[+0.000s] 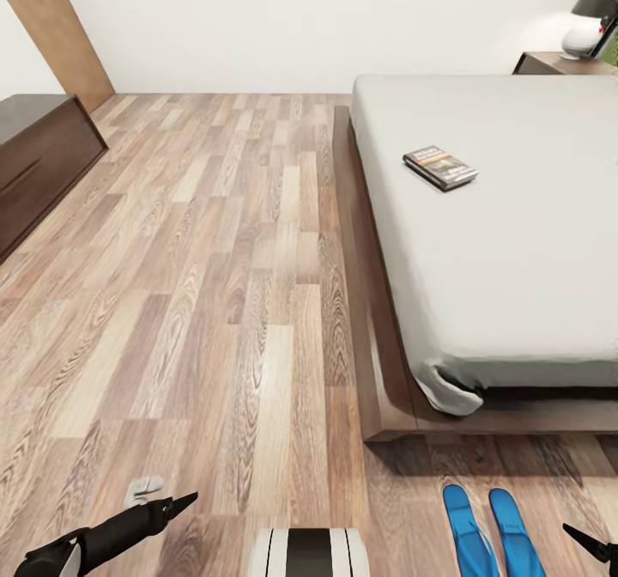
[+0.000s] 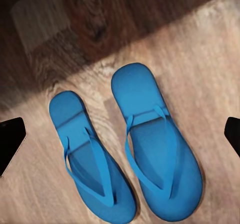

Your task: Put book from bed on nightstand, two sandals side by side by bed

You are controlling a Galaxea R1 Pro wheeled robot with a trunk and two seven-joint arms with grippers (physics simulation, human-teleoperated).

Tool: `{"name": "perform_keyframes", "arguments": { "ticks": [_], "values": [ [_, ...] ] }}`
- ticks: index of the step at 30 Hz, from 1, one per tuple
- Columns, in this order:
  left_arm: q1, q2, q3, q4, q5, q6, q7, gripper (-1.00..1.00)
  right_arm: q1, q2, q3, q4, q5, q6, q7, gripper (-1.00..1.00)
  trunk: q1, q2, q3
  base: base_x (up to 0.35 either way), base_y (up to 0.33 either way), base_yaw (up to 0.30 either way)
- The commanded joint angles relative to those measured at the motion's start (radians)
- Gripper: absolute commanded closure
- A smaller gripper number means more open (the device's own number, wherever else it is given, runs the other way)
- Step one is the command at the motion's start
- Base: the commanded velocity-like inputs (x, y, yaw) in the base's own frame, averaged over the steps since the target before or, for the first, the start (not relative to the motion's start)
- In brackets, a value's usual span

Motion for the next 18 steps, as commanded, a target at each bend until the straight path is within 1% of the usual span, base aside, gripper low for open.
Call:
{"name": "perform_keyframes", "arguments": {
  "ticks": [1,18],
  "values": [
    [-0.001,-0.001,0.008,-0.001,-0.008,0.009,-0.008,-1.00,-0.002,0.001,0.008,0.003,-0.005,-0.005,0.005,-1.00,-0.001,0.000,0.003,0.000,0.000,0.000],
    [-0.001,-0.001,0.008,-0.001,-0.008,0.009,-0.008,-1.00,-0.002,0.002,0.008,0.004,-0.005,-0.011,0.005,-1.00,-0.008,0.004,0.069,0.000,0.000,0.000]
  ]
}}
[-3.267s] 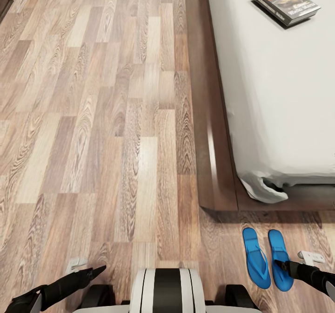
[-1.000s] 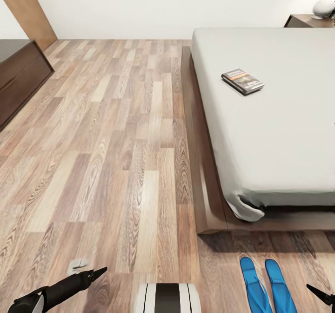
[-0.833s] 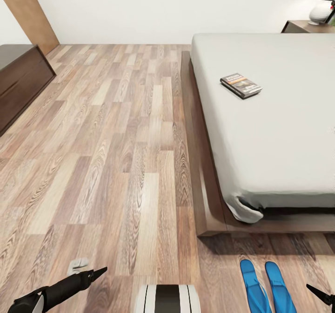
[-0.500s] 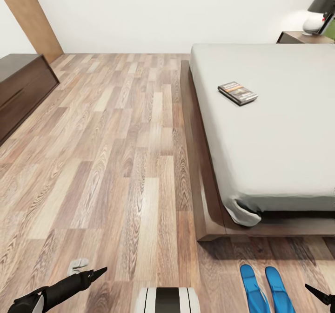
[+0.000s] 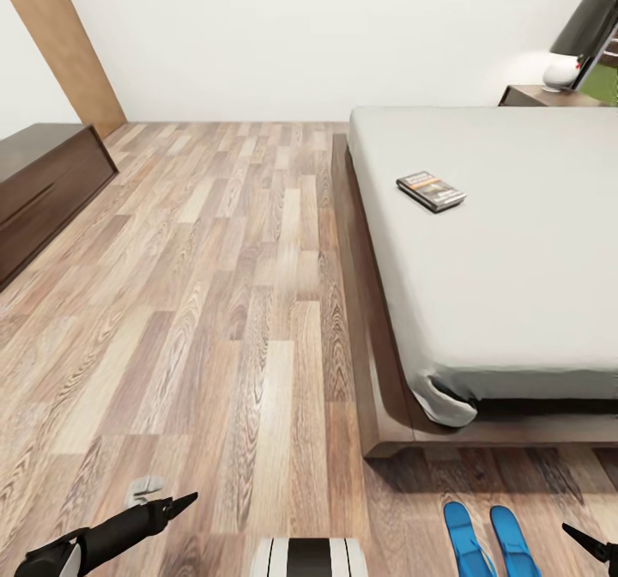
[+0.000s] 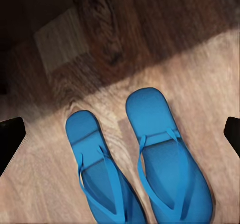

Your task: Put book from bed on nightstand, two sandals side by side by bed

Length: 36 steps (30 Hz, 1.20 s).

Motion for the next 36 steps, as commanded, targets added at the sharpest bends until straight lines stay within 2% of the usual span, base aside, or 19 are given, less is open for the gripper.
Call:
{"name": "perform_keyframes", "arguments": {
  "ticks": [1,36],
  "values": [
    [-0.001,-0.001,0.008,-0.001,-0.008,0.009,-0.007,-1.00,-0.002,0.000,0.008,0.003,-0.005,-0.006,0.005,-1.00,-0.001,0.000,0.003,0.000,0.000,0.000],
    [-0.001,-0.001,0.006,-0.001,-0.008,0.009,-0.007,-1.00,-0.002,0.001,0.012,0.002,-0.005,-0.006,0.005,-1.00,-0.016,0.008,0.139,0.000,0.000,0.000]
  ]
}}
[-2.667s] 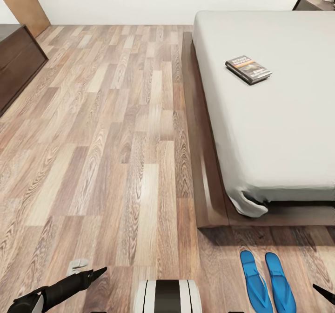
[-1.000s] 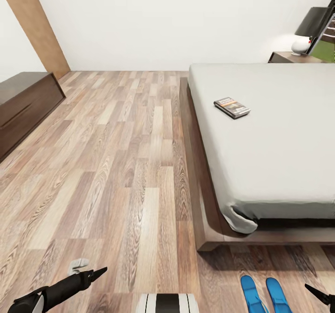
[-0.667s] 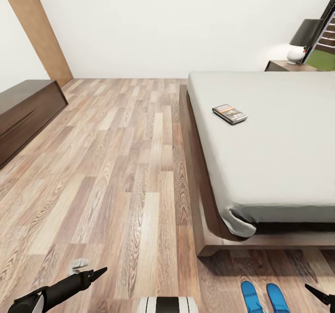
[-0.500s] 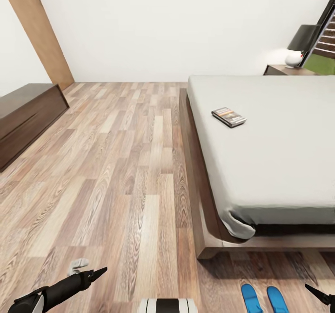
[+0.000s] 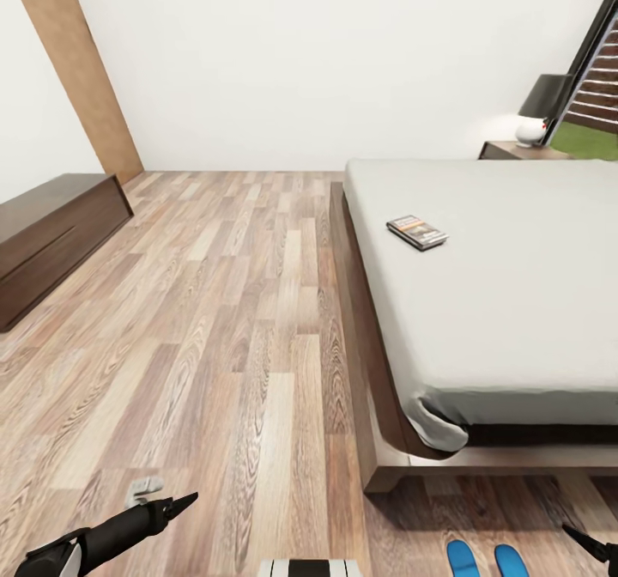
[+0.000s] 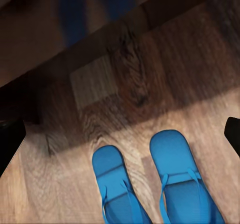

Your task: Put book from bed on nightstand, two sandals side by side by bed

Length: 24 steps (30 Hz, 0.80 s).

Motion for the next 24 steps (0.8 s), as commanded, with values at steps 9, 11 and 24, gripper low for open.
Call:
{"name": "perform_keyframes", "arguments": {
  "ticks": [9,11,24],
  "values": [
    [-0.001,-0.001,0.008,-0.001,-0.008,0.009,-0.007,-1.00,-0.002,0.005,0.009,0.004,-0.005,-0.006,0.005,-1.00,-0.004,0.002,0.034,0.000,0.000,0.000],
    [-0.001,-0.001,0.009,-0.001,-0.008,0.009,-0.007,-1.00,-0.002,0.029,0.008,0.004,-0.005,-0.006,0.004,-1.00,-0.005,0.002,0.042,0.000,0.000,0.000],
    [-0.001,-0.001,0.009,-0.001,-0.008,0.009,-0.007,-1.00,-0.002,0.055,0.008,0.004,-0.004,-0.006,0.002,-1.00,-0.011,0.005,0.092,0.000,0.000,0.000]
  ]
}}
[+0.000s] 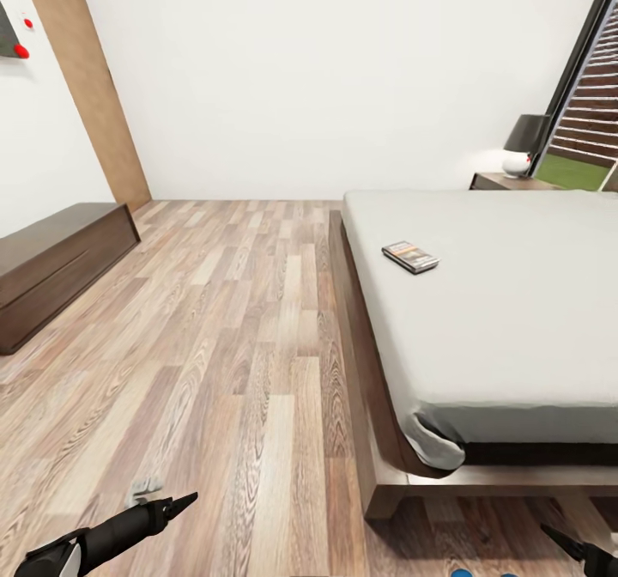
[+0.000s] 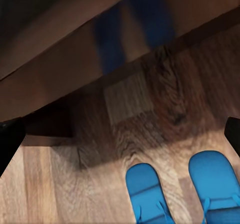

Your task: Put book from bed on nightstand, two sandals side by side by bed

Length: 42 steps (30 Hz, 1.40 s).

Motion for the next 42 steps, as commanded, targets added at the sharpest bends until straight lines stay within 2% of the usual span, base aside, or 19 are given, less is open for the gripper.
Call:
{"name": "perform_keyframes", "arguments": {
  "ticks": [1,12,22,31,32,33,34,36,37,38,40,42],
  "values": [
    [-0.001,-0.001,0.008,-0.001,-0.008,0.009,-0.007,-1.00,-0.002,0.001,0.008,0.003,-0.004,-0.006,0.004,-1.00,-0.001,0.000,0.003,0.000,0.000,0.000],
    [-0.001,-0.001,0.008,-0.001,-0.008,0.009,-0.007,-1.00,-0.002,0.003,0.009,0.003,-0.004,-0.006,0.004,-1.00,-0.006,0.002,0.046,0.000,0.000,0.000],
    [-0.001,-0.001,0.007,-0.001,-0.008,0.009,-0.007,-1.00,-0.002,0.024,0.011,0.003,-0.003,-0.006,0.006,-1.00,-0.010,0.005,0.084,0.000,0.000,0.000],
    [-0.001,-0.002,0.005,-0.001,-0.008,0.009,-0.006,-1.00,-0.002,0.031,0.013,0.003,-0.003,-0.006,0.005,-1.00,-0.014,0.007,0.119,0.000,0.000,0.000],
    [-0.001,-0.007,0.005,-0.001,-0.008,0.009,-0.005,-1.00,-0.002,0.070,0.013,0.003,-0.002,-0.006,0.004,-1.00,-0.015,0.007,0.123,0.000,0.000,0.000],
    [-0.001,-0.008,0.005,-0.001,-0.008,0.009,-0.005,-1.00,-0.002,0.081,0.014,0.003,-0.002,-0.006,0.004,-1.00,-0.015,0.007,0.127,0.000,0.000,0.000],
    [-0.001,-0.012,0.005,0.000,-0.008,0.009,-0.004,-1.00,-0.002,0.102,0.014,0.003,-0.002,-0.007,-0.001,-1.00,-0.015,0.008,0.131,0.000,0.000,0.000],
    [-0.001,-0.031,0.004,0.003,-0.009,0.008,0.017,-1.00,-0.002,0.168,0.016,0.003,0.011,-0.007,-0.062,-1.00,-0.016,0.008,0.138,0.000,0.000,0.000],
    [-0.001,-0.041,0.004,0.006,-0.010,0.008,0.033,-1.00,-0.002,0.200,0.017,0.003,0.030,-0.007,-0.100,-1.00,-0.017,0.008,0.142,0.000,0.000,0.000],
    [-0.001,-0.045,0.004,0.009,-0.010,0.007,0.043,-1.00,-0.002,0.216,0.018,0.003,0.043,-0.007,-0.120,-1.00,-0.017,0.009,0.146,0.000,0.000,0.000],
    [-0.001,-0.061,0.003,0.019,-0.012,-0.002,0.084,-1.00,-0.002,0.272,0.019,0.003,0.120,-0.008,-0.193,-1.00,-0.018,0.009,0.154,0.000,0.000,0.000],
    [-0.001,-0.070,0.002,0.027,-0.012,-0.013,0.116,-1.00,-0.002,0.305,0.019,0.003,0.203,-0.007,-0.233,-1.00,-0.019,0.009,0.162,0.000,0.000,0.000]
  ]
}}
